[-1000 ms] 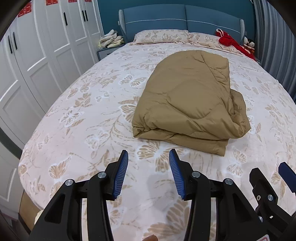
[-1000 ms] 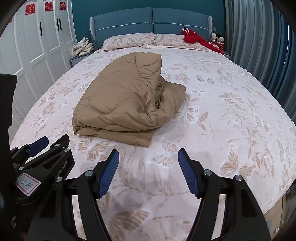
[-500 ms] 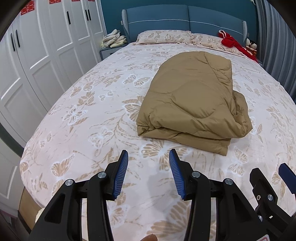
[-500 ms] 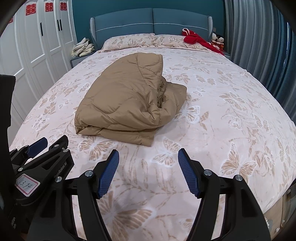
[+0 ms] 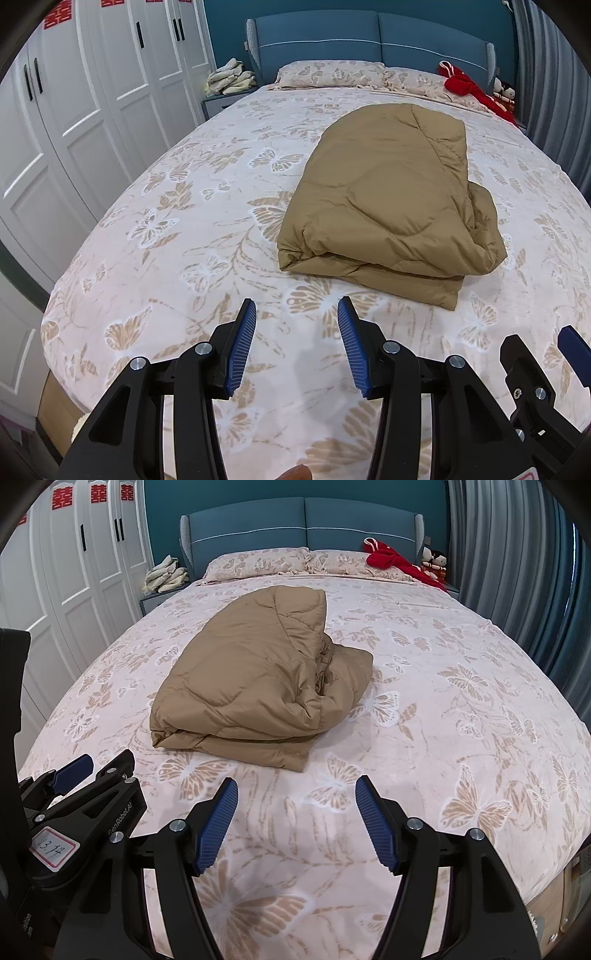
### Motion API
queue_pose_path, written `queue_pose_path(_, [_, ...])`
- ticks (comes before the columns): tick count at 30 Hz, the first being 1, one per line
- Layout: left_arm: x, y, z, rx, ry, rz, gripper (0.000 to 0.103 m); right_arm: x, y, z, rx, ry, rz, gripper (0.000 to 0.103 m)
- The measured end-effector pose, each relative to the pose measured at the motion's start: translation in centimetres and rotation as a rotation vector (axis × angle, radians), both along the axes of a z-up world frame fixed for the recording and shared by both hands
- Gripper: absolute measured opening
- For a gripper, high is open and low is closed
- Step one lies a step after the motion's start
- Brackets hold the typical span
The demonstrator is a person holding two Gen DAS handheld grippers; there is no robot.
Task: Fold large clothes
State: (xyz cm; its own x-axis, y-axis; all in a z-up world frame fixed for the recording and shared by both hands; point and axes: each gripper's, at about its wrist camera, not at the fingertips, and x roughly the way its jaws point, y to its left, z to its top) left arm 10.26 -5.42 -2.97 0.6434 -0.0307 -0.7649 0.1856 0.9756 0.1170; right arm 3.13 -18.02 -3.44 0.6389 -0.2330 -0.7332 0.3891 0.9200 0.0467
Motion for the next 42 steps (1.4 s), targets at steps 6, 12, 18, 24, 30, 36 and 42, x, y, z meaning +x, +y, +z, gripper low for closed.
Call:
queue_pose_path(6, [-0.09,0.03,0.03,0.001,-0.003,0.005,0.046,0.01,0.03,-0.01,0.000,-0.001,-0.001,0.064])
queue_pose_path(12, [-0.18,0.01,0.00,0.004,-0.006,0.008,0.046,0.03,0.02,0.02,-0.002,-0.001,0.001,0.064])
queue_pose_path(18, [-0.17,-0.03,0.04,0.004,-0.007,0.009,0.046,0.05,0.07,0.03,-0.002,-0.002,0.000,0.064])
queue_pose_path(24, [-0.20,-0.22,0.28,0.010,-0.018,0.014,0.046,0.06,0.04,0.02,-0.002,-0.003,0.001,0.064])
queue_pose_path(30, [-0.25,-0.32,0.40,0.009,-0.022,0.011,0.046,0.02,0.07,0.05,-0.004,-0.002,0.000,0.064])
queue_pose_path(36, [-0.33,-0.48,0.44,0.009,-0.026,0.010,0.046,0.03,0.11,0.09,-0.004,-0.002,-0.001,0.064])
queue_pose_path(42, [-0.24,-0.36,0.43,0.009,-0.029,0.005,0.046,0.02,0.01,-0.08,-0.003,-0.002,0.000,0.064])
